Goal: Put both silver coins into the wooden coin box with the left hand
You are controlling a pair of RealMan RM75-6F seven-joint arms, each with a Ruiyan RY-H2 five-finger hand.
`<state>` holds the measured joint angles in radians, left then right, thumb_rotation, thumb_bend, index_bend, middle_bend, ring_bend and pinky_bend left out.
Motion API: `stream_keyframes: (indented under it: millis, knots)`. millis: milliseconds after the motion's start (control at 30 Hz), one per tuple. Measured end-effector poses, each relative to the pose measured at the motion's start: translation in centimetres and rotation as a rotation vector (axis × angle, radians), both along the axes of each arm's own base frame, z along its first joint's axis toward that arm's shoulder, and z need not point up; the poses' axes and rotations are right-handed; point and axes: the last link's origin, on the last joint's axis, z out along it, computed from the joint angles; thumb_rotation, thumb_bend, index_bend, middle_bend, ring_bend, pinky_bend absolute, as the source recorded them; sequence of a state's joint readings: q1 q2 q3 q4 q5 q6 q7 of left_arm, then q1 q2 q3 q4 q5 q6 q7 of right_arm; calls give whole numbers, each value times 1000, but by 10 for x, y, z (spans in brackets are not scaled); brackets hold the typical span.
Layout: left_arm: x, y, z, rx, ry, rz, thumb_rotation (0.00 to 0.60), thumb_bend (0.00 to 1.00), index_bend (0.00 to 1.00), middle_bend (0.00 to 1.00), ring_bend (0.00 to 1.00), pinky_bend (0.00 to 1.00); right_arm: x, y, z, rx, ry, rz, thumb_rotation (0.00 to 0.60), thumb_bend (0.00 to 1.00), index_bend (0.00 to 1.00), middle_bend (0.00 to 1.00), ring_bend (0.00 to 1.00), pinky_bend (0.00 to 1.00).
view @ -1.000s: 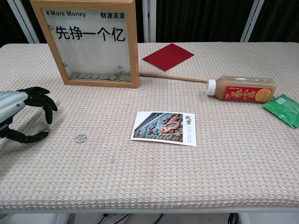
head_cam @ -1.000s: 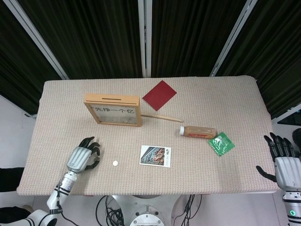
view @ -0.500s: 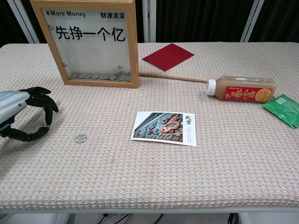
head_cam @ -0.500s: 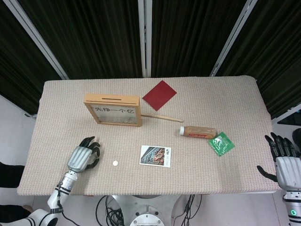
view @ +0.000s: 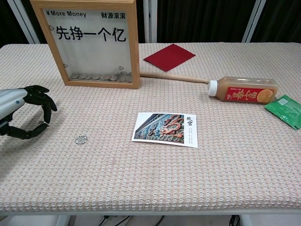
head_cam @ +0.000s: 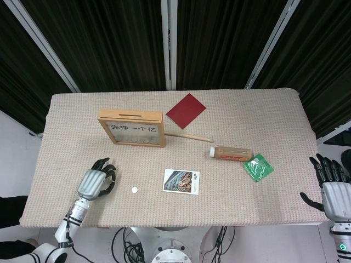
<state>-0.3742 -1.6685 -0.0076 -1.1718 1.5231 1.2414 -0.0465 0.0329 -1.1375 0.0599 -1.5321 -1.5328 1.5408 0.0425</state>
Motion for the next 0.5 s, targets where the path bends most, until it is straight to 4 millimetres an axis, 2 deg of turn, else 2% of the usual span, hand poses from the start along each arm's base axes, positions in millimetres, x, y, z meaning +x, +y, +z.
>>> stream_keyframes:
  millis: [233, 333, 500]
  knots:
    - [7, 3, 20, 32, -13, -14, 600, 452, 569, 301, 79, 141, 0, 2, 4, -15, -9, 5, 600, 92, 0, 0, 0, 0]
    - [13, 5, 37, 59, -15, -28, 600, 452, 578, 305, 82, 142, 0, 2, 5, -19, -13, 6, 600, 92, 0, 0, 0, 0]
    - [28, 8, 76, 118, -39, -37, 600, 446, 588, 315, 91, 146, -1, 3, 5, -23, -18, 10, 600, 92, 0, 0, 0, 0]
